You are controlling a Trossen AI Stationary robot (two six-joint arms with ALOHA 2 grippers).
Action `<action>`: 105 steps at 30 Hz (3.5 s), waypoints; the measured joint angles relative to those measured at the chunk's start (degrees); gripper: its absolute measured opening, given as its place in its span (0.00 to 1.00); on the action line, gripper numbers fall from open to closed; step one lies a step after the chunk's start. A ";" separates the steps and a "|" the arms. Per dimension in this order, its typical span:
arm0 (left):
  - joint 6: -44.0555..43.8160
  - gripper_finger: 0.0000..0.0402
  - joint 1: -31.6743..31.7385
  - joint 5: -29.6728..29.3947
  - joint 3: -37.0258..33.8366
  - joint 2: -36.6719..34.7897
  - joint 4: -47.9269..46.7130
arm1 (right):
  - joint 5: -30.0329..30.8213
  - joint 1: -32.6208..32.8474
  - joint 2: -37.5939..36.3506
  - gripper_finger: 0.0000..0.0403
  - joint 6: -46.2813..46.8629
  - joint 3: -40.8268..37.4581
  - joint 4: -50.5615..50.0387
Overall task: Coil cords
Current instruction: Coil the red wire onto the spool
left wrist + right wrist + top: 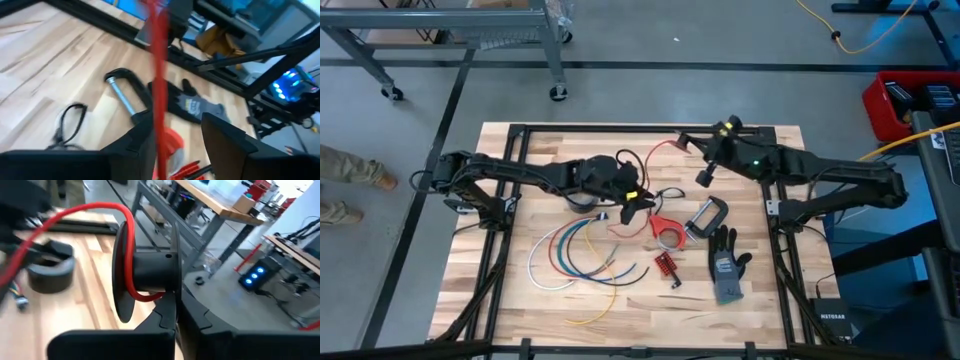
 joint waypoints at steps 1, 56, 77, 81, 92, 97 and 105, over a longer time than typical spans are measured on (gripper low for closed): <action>0.19 0.35 0.26 -0.31 0.00 0.00 -0.35 | -0.84 0.00 -0.97 0.01 0.42 0.00 -0.20; 11.38 0.03 3.62 -8.89 0.00 -0.04 15.39 | -9.93 0.00 -7.86 0.01 6.53 0.02 -7.24; 2.85 0.01 3.38 -13.95 0.00 -0.04 11.20 | -16.10 0.00 6.59 0.01 6.53 0.02 19.27; -0.19 0.00 2.84 -13.66 -0.01 -0.04 10.74 | -11.69 0.00 10.01 0.01 5.91 0.02 20.76; -3.46 0.00 1.35 -13.22 -0.01 -0.02 10.76 | 0.89 0.00 18.86 0.01 -0.96 0.02 25.59; -3.80 0.00 1.33 -13.25 -0.01 -0.02 10.78 | 6.21 0.06 20.98 0.01 -5.59 0.02 25.08; -5.01 0.00 1.45 -13.28 -0.01 -0.02 10.83 | 8.30 0.07 21.68 0.01 -11.45 0.02 20.44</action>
